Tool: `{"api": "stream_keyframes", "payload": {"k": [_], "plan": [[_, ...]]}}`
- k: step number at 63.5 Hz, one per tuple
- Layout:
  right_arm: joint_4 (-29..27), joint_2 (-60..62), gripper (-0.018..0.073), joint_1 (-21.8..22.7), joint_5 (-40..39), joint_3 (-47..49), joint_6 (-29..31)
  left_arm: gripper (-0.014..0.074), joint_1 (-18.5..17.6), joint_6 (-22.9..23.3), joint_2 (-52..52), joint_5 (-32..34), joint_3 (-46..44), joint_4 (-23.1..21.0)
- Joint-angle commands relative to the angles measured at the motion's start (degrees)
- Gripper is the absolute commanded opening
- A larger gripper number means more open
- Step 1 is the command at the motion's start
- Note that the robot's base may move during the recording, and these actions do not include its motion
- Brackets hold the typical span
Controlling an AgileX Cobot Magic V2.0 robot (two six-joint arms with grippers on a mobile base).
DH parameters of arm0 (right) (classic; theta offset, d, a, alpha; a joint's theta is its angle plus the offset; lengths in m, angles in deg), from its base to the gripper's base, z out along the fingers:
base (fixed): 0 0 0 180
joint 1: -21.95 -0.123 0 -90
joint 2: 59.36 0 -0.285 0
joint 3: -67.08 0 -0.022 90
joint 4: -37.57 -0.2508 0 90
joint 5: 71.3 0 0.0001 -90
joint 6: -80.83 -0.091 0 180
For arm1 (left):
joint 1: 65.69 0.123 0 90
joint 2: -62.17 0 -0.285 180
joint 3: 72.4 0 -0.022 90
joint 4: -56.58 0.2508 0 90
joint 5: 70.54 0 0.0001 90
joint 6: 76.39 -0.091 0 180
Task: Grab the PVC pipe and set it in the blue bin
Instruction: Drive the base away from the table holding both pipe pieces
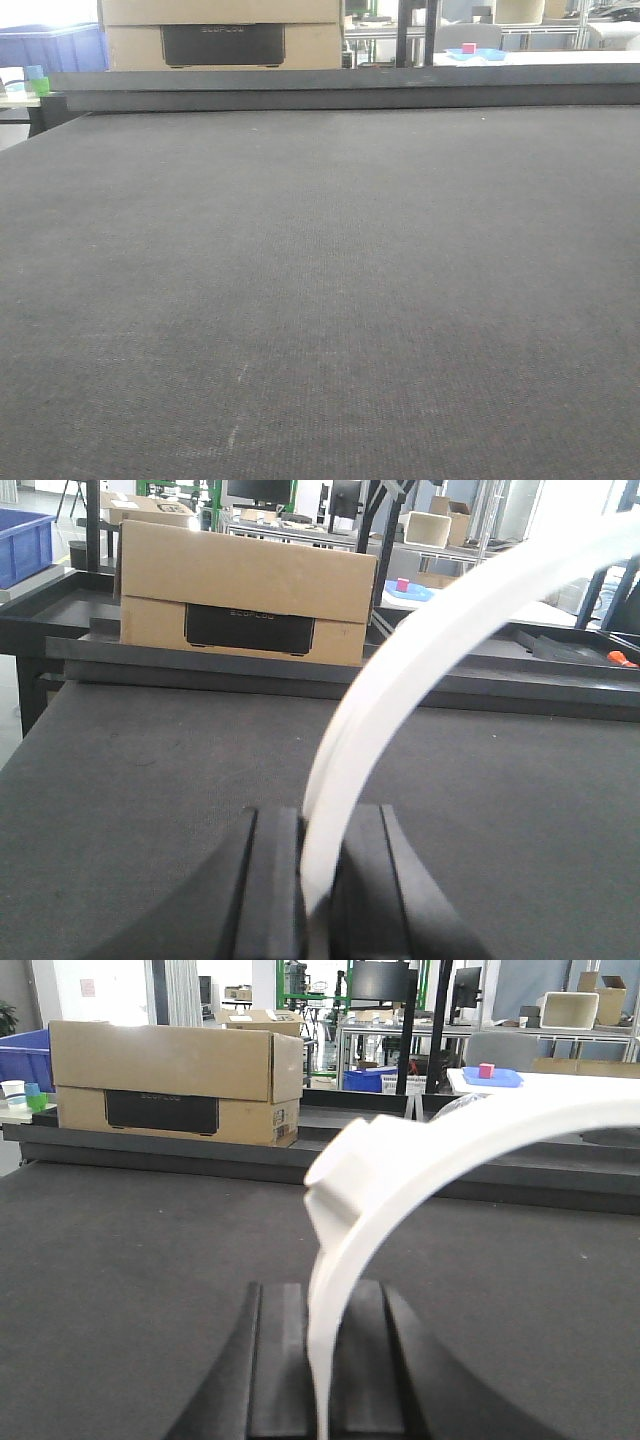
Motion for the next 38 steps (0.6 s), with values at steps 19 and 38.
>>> {"api": "stream_keyframes", "payload": {"k": [19,38], "plan": [[0.88,0.33,-0.0169,-0.13,-1.98,-0.05,0.54,-0.0111,-0.32,0.42,0.39,1.32,0.04,-0.03],[0.88,0.33,-0.0169,-0.13,-1.98,-0.05,0.54,-0.0111,-0.32,0.42,0.39,1.32,0.04,-0.03]]}}
